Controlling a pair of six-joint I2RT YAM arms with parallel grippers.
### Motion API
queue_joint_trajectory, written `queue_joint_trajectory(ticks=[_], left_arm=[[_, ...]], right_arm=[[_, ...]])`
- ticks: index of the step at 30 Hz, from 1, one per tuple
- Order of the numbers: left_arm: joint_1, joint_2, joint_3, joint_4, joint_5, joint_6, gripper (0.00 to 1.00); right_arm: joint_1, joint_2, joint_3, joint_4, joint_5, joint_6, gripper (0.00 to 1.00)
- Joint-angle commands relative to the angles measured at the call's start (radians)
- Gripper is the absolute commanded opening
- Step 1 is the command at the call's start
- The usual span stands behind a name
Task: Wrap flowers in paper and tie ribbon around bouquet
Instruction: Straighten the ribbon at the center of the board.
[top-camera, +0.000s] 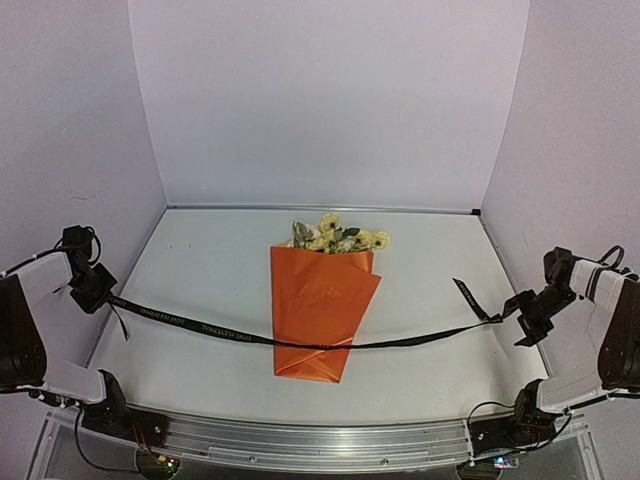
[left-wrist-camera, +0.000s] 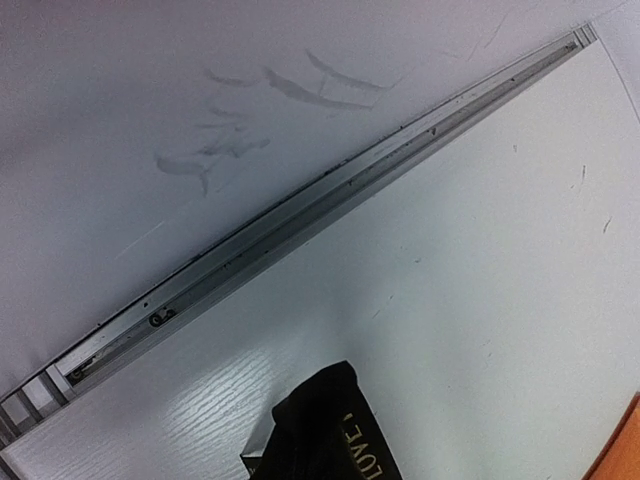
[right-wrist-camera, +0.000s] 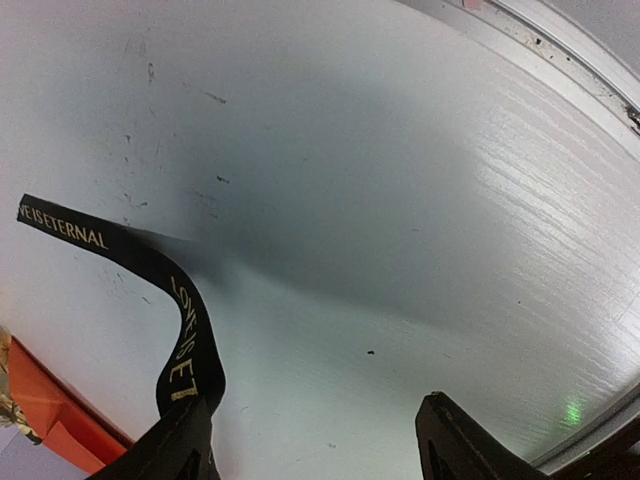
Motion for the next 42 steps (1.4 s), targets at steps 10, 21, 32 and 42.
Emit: queue_joint_trajectory(ticks=[10,21,32,42], left_arm=[[0.027,0.008,-0.017,0.046,-0.009,-0.010,0.00],[0.027,-0.003,-0.043,0.070,0.036,-0.019,0.00],[0.028,-0.010,-0.057,0.083,0.053,-0.015,0.00],[0.026,-0.015,-0.060,0.089,0.051,-0.014,0.00]], right_arm=[[-0.090,0.018,0.076,-0.077,0.016,-0.026,0.72],[0.019,0.021,0.049,-0.064,-0.026,-0.056,0.68],[0.307,0.096,-0.045,-0.003,0.119,0.036,0.55],[0.363,0.148,-0.046,0.053,0.130,0.036,0.56]])
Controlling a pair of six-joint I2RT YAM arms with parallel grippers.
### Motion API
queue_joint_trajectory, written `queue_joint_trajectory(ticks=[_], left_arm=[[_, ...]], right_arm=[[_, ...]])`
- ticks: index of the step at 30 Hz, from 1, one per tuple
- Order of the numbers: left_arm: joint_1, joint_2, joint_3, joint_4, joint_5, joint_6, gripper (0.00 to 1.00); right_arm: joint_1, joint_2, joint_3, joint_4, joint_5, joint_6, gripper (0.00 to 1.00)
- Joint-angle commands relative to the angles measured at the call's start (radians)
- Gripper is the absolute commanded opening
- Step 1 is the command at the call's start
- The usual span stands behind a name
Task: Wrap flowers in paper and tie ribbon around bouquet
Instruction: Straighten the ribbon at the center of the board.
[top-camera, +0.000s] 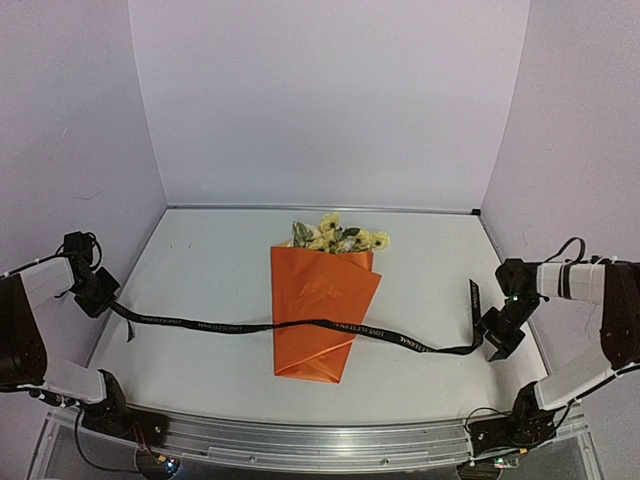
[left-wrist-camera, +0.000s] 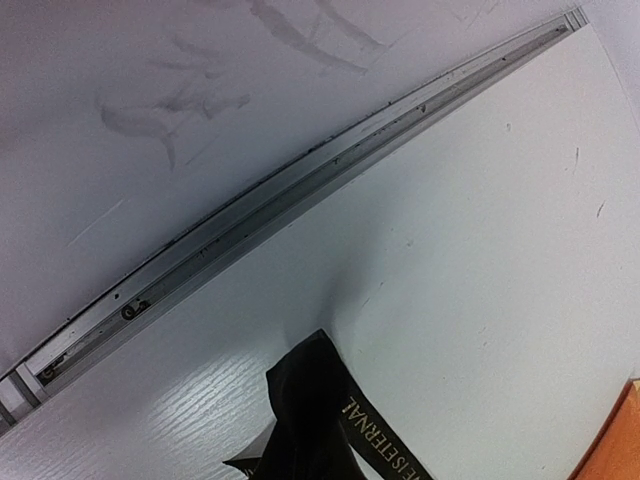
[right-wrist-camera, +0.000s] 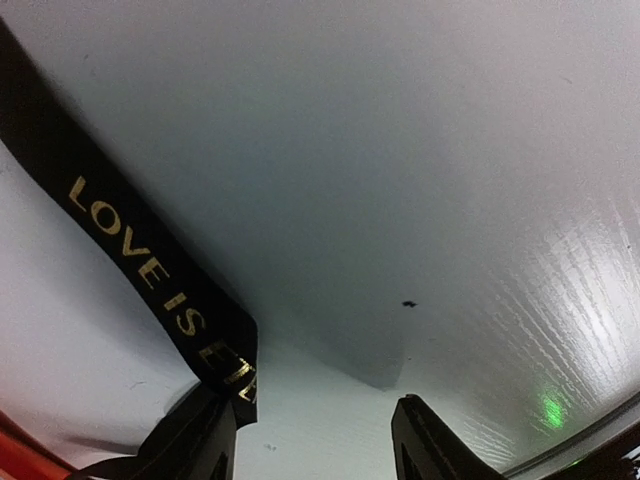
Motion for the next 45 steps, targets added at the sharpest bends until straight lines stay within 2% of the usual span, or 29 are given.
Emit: queue_joint_trajectory(ticks=[1,9,13,16,20,21,28,31,36,37,38,42,45], left_arm=[[0.016,-0.019,-0.008,0.028,-0.017,-0.013,0.00],[0.017,-0.017,-0.005,0.027,-0.018,-0.016,0.00],[0.017,-0.018,-0.008,0.027,-0.019,-0.017,0.00],[0.016,-0.022,-0.009,0.022,-0.028,-0.023,0.00],[0.016,-0.038,-0.011,0.011,-0.068,-0.033,0.00],[0.016,-0.041,-0.010,0.009,-0.075,-0.033,0.00],[0.016,-0.070,-0.017,0.000,-0.103,-0.046,0.00],[0.015,-0.076,-0.029,0.004,-0.095,-0.058,0.00],[0.016,-0.059,-0.056,0.021,-0.152,-0.090,0.00],[0.016,-0.046,-0.059,0.026,-0.168,-0.102,0.00],[0.016,-0.034,-0.060,0.032,-0.168,-0.108,0.00],[0.016,-0.006,-0.071,0.057,-0.148,-0.135,0.00],[0.016,-0.005,-0.077,0.063,-0.153,-0.136,0.00]], right_arm=[[0.026,0.011,0.015,0.026,0.041,0.009,0.56],[0.054,0.100,0.076,0.026,0.052,-0.015,0.56],[0.061,0.144,0.100,0.026,0.059,-0.019,0.51],[0.060,0.148,0.098,0.026,0.090,-0.016,0.36],[0.058,0.122,0.095,0.020,0.148,-0.015,0.03],[0.055,0.109,0.093,0.015,0.159,-0.014,0.00],[-0.009,-0.080,0.068,-0.112,0.275,-0.057,0.00],[-0.072,-0.116,0.058,-0.140,0.255,-0.079,0.00],[-0.100,-0.092,0.064,-0.144,0.203,-0.094,0.00],[-0.115,-0.087,0.068,-0.148,0.185,-0.095,0.03],[-0.141,-0.082,0.071,-0.149,0.168,-0.094,0.11],[-0.217,-0.094,0.108,-0.178,0.138,-0.108,0.48],[-0.239,-0.102,0.145,-0.206,0.144,-0.118,0.64]])
